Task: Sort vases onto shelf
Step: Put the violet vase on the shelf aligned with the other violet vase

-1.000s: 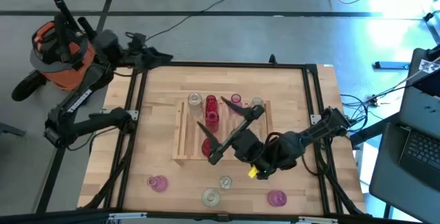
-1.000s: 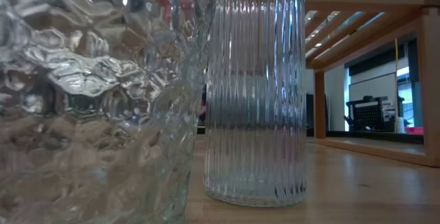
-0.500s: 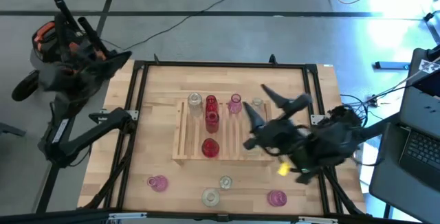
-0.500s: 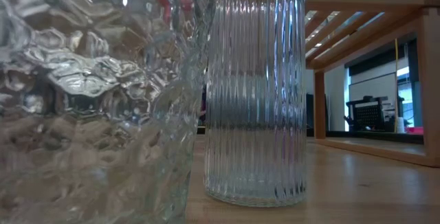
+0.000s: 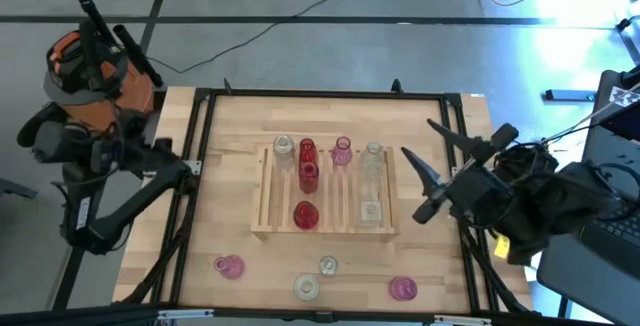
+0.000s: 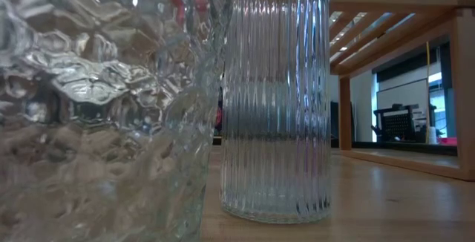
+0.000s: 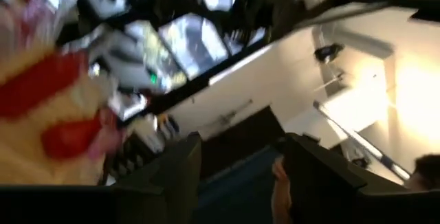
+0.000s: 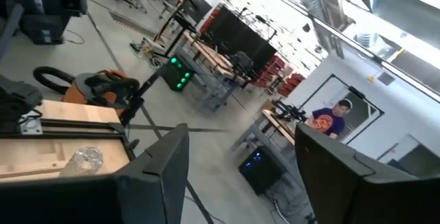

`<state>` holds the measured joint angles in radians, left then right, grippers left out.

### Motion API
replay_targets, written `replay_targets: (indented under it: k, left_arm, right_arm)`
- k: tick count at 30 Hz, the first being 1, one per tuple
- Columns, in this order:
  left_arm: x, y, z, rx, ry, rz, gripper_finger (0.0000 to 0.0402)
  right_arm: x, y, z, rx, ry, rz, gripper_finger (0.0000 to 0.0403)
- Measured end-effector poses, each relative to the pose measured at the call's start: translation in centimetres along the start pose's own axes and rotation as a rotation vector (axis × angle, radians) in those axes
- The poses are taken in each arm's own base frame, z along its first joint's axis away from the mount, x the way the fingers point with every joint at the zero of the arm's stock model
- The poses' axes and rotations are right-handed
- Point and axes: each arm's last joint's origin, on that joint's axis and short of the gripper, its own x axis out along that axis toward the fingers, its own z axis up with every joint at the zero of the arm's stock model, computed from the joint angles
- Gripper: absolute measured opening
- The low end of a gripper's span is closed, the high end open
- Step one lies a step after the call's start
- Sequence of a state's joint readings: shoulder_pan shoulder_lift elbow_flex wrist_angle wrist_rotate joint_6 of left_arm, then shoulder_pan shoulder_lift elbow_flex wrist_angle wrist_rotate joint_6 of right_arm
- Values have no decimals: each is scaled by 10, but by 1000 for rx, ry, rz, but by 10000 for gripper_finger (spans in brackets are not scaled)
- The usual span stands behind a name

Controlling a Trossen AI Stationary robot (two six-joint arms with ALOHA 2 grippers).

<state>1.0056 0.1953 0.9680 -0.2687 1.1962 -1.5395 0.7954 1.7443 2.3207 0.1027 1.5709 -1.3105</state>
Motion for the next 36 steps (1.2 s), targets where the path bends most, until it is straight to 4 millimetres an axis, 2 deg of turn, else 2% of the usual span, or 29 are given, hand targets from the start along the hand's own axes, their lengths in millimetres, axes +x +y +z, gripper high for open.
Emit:
replay_targets:
  k: [3,9,15,20,24,27,32,36]
  left_arm:
    - [-3,2,-16,-56,33,30,201]
    - [-9,-1,-46,-48,-2,39,201]
    - [-3,6,-54,-21,-108,102,201]
    - [11,11,-37,90,-238,194,201]
    - [15,10,-2,109,-252,203,201]
    - [16,0,20,124,-199,156,201]
    - [15,-23,35,150,7,21,201]
    - [23,-28,58,110,96,-51,201]
  right_arm:
    - [1,0,0,-3,1,-1,209]
    - [1,8,-1,-26,2,-3,209]
    - [8,15,-3,-50,15,-20,209]
    - [16,14,-3,-55,32,-41,209]
    - [15,13,-3,-54,30,-39,209]
    - [12,12,-3,-52,24,-32,209]
    - [-5,11,-2,-47,-11,14,209]
    - [-14,11,-2,-48,-29,37,209]
